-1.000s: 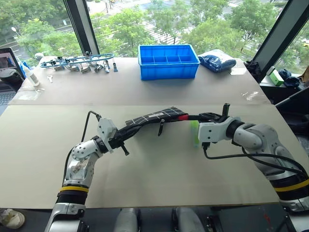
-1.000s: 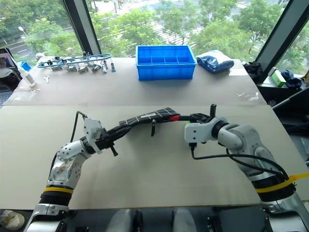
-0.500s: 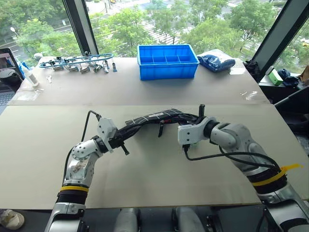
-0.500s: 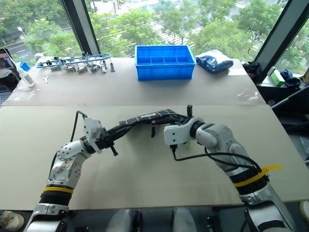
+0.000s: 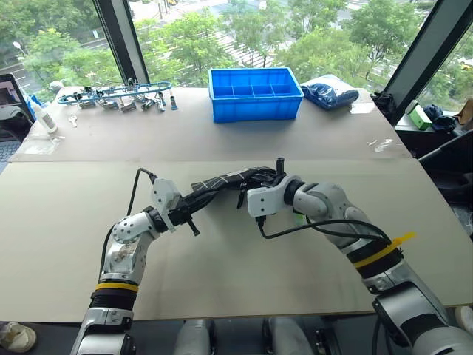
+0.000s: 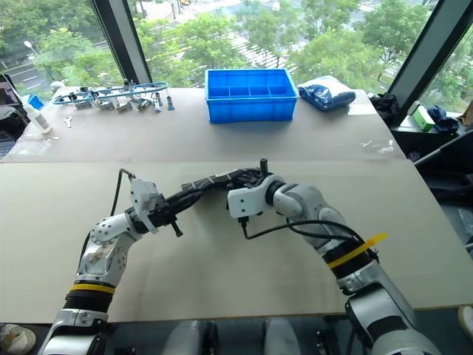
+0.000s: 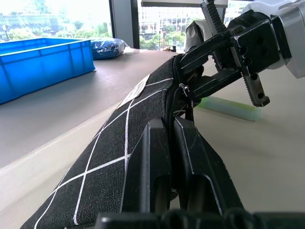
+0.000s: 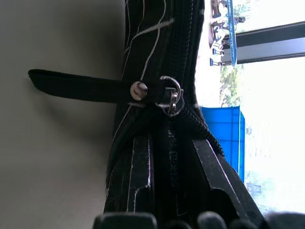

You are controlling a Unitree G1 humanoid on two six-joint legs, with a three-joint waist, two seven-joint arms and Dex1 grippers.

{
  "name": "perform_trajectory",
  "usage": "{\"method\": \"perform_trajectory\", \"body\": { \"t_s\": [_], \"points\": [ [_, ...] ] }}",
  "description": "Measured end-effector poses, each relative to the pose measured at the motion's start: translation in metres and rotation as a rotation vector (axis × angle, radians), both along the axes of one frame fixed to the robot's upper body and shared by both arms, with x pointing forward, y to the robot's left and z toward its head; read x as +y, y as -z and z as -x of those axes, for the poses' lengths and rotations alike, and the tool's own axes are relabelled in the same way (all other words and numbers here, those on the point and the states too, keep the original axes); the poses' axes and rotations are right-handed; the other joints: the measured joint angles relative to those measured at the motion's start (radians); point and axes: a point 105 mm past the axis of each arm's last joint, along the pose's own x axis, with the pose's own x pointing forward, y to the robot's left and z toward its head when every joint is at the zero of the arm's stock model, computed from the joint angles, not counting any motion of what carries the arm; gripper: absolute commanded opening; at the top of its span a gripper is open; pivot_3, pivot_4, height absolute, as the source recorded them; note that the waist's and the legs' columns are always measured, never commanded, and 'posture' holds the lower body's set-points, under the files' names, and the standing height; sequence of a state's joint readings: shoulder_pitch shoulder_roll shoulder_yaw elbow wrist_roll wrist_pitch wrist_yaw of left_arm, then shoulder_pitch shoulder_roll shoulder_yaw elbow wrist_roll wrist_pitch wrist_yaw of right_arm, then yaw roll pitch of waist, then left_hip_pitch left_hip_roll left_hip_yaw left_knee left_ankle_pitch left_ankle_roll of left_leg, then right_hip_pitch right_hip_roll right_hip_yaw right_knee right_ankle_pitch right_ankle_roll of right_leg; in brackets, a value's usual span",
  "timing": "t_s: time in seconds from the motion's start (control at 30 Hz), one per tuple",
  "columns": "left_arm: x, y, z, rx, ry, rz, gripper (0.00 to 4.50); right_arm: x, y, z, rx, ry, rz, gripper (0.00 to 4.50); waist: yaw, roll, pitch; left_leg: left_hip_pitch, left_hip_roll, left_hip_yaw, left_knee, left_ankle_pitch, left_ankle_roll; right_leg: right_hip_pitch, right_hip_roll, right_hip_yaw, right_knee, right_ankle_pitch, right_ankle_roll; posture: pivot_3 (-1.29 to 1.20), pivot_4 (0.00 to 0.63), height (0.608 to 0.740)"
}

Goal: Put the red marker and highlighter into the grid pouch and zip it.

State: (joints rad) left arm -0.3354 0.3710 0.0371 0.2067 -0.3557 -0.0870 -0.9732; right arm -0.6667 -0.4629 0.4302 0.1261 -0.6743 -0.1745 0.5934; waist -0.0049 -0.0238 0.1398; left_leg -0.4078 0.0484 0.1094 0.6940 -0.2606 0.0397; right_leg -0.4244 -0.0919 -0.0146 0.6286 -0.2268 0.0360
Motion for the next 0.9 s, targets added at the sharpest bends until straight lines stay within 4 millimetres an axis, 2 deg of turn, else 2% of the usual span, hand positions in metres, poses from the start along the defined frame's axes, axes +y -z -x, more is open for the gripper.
{"method": "perform_trajectory", "body": {
  "t_s": [0.23, 0.43, 0.53, 0.63, 0.73, 0.83, 0.9],
  "points": [
    [-0.005, 0.002, 0.001, 0.007, 0.019, -0.002, 0.0, -0.01, 0.007, 0.007, 0.124, 0.011, -0.058, 3.75, -0.002, 0.0, 0.0, 0.0, 0.0, 0.0, 0.0, -0.001, 0.002, 0.0, 0.0, 0.0, 0.0, 0.0, 0.0, 0.0, 0.15, 0.74],
    [-0.006, 0.002, 0.001, 0.005, 0.019, 0.0, 0.0, -0.036, -0.018, 0.006, 0.174, 0.043, -0.141, 3.75, -0.001, 0.0, 0.0, 0.0, 0.0, 0.0, 0.0, -0.003, 0.005, 0.0, 0.0, 0.0, 0.0, 0.0, 0.0, 0.0, 0.15, 0.74],
    [-0.005, 0.001, 0.001, 0.004, 0.016, -0.001, 0.0, -0.063, -0.049, 0.002, 0.18, 0.09, -0.233, 3.75, 0.001, 0.0, 0.0, 0.0, 0.0, 0.0, 0.0, -0.003, 0.005, 0.0, 0.0, 0.0, 0.0, 0.0, 0.0, 0.0, 0.15, 0.74],
    [-0.004, 0.001, 0.001, 0.003, 0.014, -0.003, 0.0, -0.089, -0.079, 0.012, 0.226, 0.111, -0.341, 3.75, 0.003, 0.0, 0.0, 0.001, 0.001, -0.001, -0.001, -0.003, 0.006, 0.0, 0.0, 0.0, -0.001, 0.0, 0.0, 0.0, 0.15, 0.74],
    [-0.004, 0.001, 0.001, 0.003, 0.013, -0.004, 0.0, -0.099, -0.07, 0.019, 0.341, 0.142, -0.388, 3.75, 0.003, 0.0, 0.0, 0.001, 0.001, -0.001, 0.0, -0.004, 0.006, 0.001, 0.0, 0.0, 0.0, 0.0, 0.0, 0.0, 0.15, 0.74],
    [-0.004, 0.001, 0.001, 0.003, 0.013, -0.004, 0.0, -0.117, -0.052, 0.019, 0.491, 0.272, -0.499, 3.75, 0.005, 0.0, 0.0, 0.001, 0.001, -0.001, 0.0, -0.004, 0.006, 0.001, 0.0, 0.001, 0.0, 0.0, 0.0, 0.0, 0.15, 0.74],
    [-0.001, 0.001, 0.001, 0.002, 0.007, -0.006, 0.0, -0.135, -0.028, 0.022, 0.636, 0.455, -0.593, 3.75, 0.007, 0.0, 0.0, 0.0, 0.0, -0.001, 0.0, -0.004, 0.006, 0.0, -0.001, 0.001, 0.0, 0.0, 0.0, 0.0, 0.15, 0.74]
  ]
}}
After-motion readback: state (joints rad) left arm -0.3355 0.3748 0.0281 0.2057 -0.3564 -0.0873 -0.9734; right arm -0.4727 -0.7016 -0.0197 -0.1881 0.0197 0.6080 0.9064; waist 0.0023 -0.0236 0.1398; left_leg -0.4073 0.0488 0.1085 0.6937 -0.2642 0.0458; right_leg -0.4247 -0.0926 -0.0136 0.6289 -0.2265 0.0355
